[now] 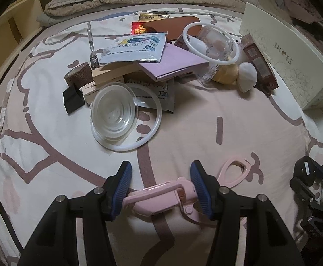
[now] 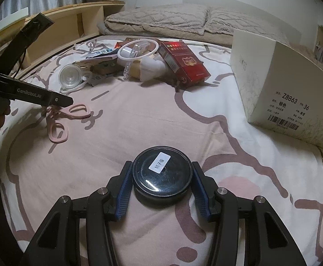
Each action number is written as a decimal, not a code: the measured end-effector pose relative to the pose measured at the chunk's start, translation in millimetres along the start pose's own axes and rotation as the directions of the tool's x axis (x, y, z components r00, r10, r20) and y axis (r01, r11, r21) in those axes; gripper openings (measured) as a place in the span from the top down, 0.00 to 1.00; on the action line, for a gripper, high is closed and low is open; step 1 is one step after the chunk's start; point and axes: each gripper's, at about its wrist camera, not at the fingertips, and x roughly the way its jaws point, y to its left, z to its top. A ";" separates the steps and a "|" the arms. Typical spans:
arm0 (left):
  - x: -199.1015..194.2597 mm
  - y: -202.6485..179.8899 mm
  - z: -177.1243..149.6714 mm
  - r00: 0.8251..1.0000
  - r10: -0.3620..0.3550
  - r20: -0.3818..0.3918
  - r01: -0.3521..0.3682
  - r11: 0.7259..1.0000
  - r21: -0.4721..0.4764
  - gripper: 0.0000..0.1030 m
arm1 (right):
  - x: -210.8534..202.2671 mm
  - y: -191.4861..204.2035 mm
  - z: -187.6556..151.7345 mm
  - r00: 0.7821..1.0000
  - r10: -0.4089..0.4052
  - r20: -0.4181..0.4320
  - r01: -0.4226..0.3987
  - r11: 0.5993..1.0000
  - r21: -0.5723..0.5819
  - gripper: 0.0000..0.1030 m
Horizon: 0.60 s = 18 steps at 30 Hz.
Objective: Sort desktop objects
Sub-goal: 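Lift the pink handle with the left gripper while the right lifts the black jar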
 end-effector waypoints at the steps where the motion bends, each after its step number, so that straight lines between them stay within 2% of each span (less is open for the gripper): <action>1: -0.3 0.9 0.2 1.000 -0.007 -0.001 0.007 1.000 -0.005 0.45 | 0.1 -0.3 -0.1 1.000 0.003 0.000 -0.003 1.000 0.002 0.50; 3: -1.2 2.0 0.0 1.000 -0.018 -0.003 0.018 1.000 -0.016 0.29 | 0.3 -1.7 0.0 1.000 0.012 0.000 -0.012 1.000 0.008 0.50; 4: -2.0 3.0 0.0 1.000 -0.026 0.000 0.026 0.999 -0.023 0.27 | 0.4 -2.0 0.1 1.000 0.015 0.000 -0.015 1.000 0.011 0.49; 11: -5.3 7.2 -2.5 1.000 -0.028 -0.011 0.027 0.998 -0.060 0.26 | 0.7 -2.4 -0.1 1.000 0.026 0.004 -0.026 1.000 0.017 0.48; 15: -6.0 15.9 -7.3 0.999 -0.038 -0.038 0.033 0.992 -0.123 0.19 | 0.6 -2.2 -0.3 1.000 0.027 0.005 -0.027 1.000 0.016 0.48; 18: -4.4 23.1 -10.5 0.996 -0.074 -0.056 0.063 0.982 -0.176 0.19 | 0.6 -2.0 -0.4 1.000 0.028 0.005 -0.028 0.999 0.015 0.47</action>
